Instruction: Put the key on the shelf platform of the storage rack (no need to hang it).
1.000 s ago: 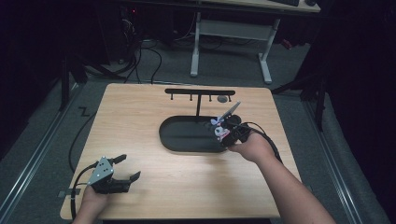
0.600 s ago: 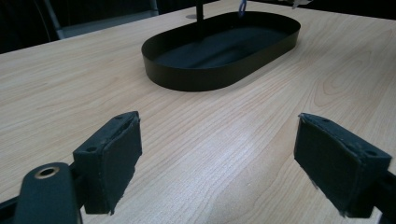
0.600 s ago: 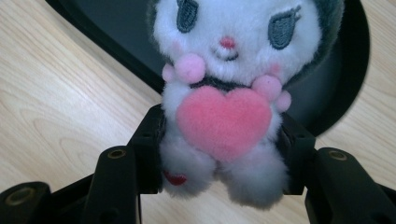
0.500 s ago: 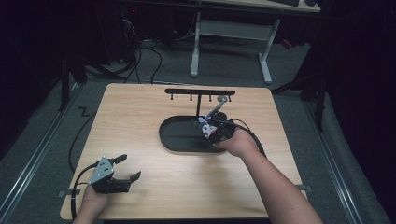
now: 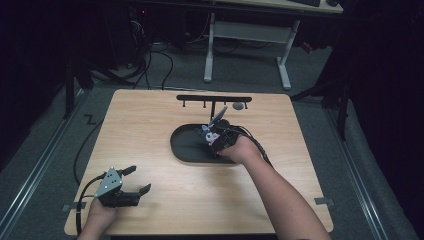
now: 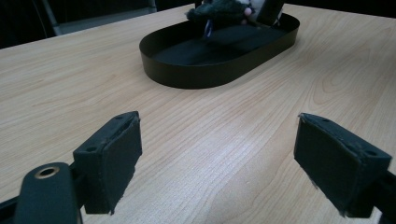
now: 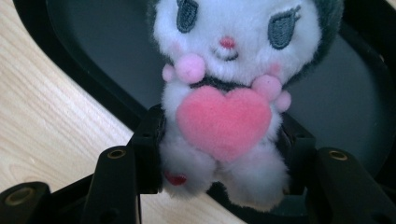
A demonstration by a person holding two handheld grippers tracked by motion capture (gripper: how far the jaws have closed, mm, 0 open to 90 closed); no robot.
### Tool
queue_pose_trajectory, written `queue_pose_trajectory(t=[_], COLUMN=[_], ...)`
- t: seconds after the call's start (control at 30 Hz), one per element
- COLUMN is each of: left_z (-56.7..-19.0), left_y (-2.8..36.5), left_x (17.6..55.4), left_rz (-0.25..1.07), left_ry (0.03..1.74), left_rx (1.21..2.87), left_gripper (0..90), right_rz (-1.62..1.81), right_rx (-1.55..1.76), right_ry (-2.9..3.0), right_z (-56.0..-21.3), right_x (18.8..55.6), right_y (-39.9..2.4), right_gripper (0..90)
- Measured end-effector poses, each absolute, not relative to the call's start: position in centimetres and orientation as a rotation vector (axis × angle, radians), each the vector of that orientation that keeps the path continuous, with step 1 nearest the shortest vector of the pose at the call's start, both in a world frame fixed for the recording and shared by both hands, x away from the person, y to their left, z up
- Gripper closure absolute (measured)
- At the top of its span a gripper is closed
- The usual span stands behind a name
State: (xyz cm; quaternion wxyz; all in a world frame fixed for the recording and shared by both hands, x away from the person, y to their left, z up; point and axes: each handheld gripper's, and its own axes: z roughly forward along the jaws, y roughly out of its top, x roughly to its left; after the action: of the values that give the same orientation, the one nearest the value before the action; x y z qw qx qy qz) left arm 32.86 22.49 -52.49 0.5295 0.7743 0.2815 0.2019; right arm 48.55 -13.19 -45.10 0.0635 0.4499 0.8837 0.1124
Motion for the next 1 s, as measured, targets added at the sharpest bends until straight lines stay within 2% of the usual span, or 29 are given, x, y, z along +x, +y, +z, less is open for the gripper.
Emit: queue_pose_trajectory(t=[0.53, 1.0], left_z=[-52.5, -52.5], left_y=[22.4, 22.4], left_x=[32.9, 32.9], left_rz=[0.475, 0.476], left_ry=[0.67, 0.671], left_rx=[1.85, 1.853], left_gripper=[15.8, 15.8], right_rz=[0.254, 0.245], right_rx=[1.416, 1.423], right_ry=[2.673, 2.676], right_z=[-46.7, -47.4], right_x=[48.2, 48.3], right_y=[-15.2, -15.2], right_gripper=[46.7, 45.3])
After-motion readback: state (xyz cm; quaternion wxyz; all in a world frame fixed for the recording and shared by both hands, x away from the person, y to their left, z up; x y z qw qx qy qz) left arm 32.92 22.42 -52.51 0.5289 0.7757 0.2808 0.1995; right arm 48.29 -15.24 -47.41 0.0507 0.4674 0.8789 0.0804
